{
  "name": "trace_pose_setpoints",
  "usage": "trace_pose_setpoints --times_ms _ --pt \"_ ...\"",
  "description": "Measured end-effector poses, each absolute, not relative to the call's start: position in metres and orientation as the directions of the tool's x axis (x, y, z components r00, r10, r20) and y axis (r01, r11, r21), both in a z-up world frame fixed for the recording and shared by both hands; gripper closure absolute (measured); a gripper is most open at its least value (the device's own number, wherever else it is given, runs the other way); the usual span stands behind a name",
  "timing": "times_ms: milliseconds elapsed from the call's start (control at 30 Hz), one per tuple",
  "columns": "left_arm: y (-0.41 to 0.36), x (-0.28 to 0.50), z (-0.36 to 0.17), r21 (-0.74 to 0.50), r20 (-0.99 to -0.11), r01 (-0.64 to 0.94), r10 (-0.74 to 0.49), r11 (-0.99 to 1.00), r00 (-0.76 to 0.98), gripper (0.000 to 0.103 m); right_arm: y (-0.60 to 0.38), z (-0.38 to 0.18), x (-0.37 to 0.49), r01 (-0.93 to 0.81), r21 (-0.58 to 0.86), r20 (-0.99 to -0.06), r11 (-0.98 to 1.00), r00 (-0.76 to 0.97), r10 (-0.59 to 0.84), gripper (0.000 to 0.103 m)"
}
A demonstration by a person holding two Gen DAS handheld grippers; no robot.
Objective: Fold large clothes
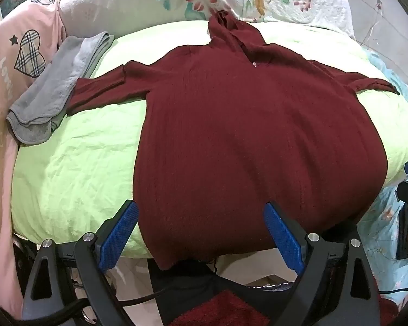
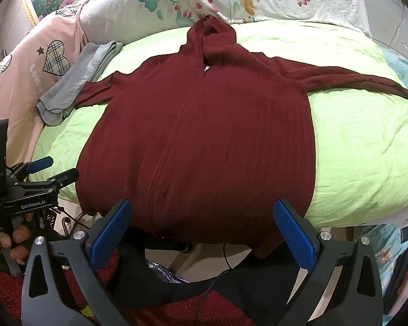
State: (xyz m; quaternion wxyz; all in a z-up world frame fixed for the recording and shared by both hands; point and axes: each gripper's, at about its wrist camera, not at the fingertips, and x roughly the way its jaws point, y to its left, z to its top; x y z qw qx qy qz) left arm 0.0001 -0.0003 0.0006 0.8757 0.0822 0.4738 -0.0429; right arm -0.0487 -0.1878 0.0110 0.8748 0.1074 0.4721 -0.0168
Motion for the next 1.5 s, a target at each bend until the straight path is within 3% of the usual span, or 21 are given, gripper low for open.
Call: trace_pose_setpoints --times_ms 1233,1500 --pt "0.005 0.005 -0.006 0.084 -0.854 0.159 -0.011 0.984 0.521 0.009 -0.194 0.013 -0.045 0.132 0.175 -0.817 0.976 0.572 0.070 0.000" --pt "0.003 0.013 -0.009 0.109 -0.832 0.157 0.003 0.982 0.555 0.009 -0.205 0.009 -0.042 0.171 0.150 -0.852 0.974 0.522 0.040 0.000"
